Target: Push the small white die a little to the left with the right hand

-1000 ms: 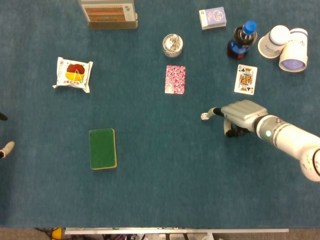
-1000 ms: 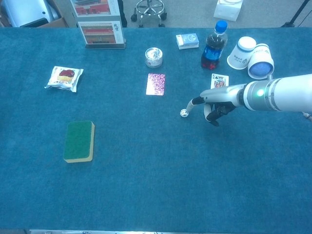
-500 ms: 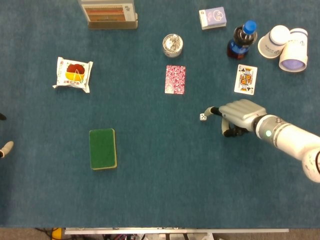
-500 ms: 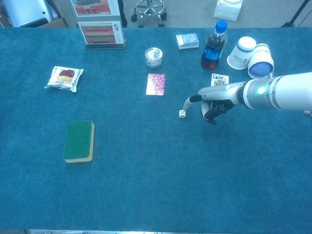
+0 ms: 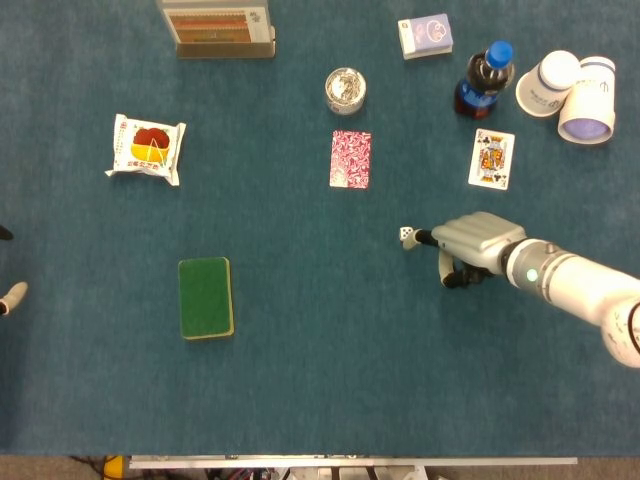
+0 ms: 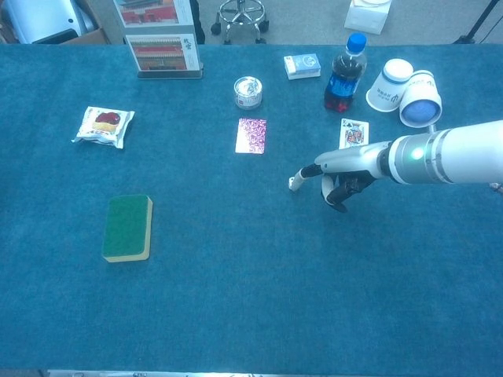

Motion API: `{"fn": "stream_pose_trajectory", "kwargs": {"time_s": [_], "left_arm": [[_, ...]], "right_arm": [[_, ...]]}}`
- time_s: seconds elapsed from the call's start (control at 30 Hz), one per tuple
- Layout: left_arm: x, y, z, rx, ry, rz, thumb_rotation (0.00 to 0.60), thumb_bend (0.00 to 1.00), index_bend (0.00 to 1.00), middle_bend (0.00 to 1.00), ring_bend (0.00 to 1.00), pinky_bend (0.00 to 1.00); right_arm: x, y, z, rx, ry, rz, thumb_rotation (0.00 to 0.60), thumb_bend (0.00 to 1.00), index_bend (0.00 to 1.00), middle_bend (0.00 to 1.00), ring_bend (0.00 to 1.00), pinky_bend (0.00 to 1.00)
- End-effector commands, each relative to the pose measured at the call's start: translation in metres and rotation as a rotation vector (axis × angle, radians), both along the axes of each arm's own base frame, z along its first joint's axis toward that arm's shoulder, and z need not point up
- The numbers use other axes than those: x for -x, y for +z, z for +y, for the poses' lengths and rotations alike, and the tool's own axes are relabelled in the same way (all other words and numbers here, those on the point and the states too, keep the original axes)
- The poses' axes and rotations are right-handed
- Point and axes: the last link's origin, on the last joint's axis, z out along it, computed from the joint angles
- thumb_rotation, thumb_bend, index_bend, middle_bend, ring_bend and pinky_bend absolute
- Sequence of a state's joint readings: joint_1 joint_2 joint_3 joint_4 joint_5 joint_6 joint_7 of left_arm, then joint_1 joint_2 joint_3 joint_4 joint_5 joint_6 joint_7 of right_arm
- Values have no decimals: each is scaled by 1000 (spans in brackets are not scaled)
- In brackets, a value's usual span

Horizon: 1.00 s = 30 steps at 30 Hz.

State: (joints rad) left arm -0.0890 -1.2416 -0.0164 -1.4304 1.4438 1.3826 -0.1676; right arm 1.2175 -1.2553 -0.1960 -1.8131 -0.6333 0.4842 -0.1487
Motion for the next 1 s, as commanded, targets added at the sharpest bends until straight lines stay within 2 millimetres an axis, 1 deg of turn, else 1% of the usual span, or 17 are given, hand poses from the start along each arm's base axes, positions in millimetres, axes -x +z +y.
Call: {"fn": "stream_pose_trajectory", "kwargs": {"time_s": [0.03, 0.7, 1.0], "left_arm": [[1, 0, 0, 0, 2, -1, 600, 165, 377, 367, 272, 457], [3, -1, -1, -1, 6, -4, 600, 166, 377, 368, 272, 457], [4, 0, -2, -2, 12, -6, 600, 166, 377, 368, 272, 457]], "right_arm": [[0, -1, 0, -4, -1, 4, 417, 1000, 147, 1000, 1000, 1000], [8, 0, -4, 20, -10, 31, 416, 1000, 147, 1000, 1000, 1000], [5, -2, -2, 9, -9, 11, 418, 1000, 147, 1000, 1000, 1000]]}}
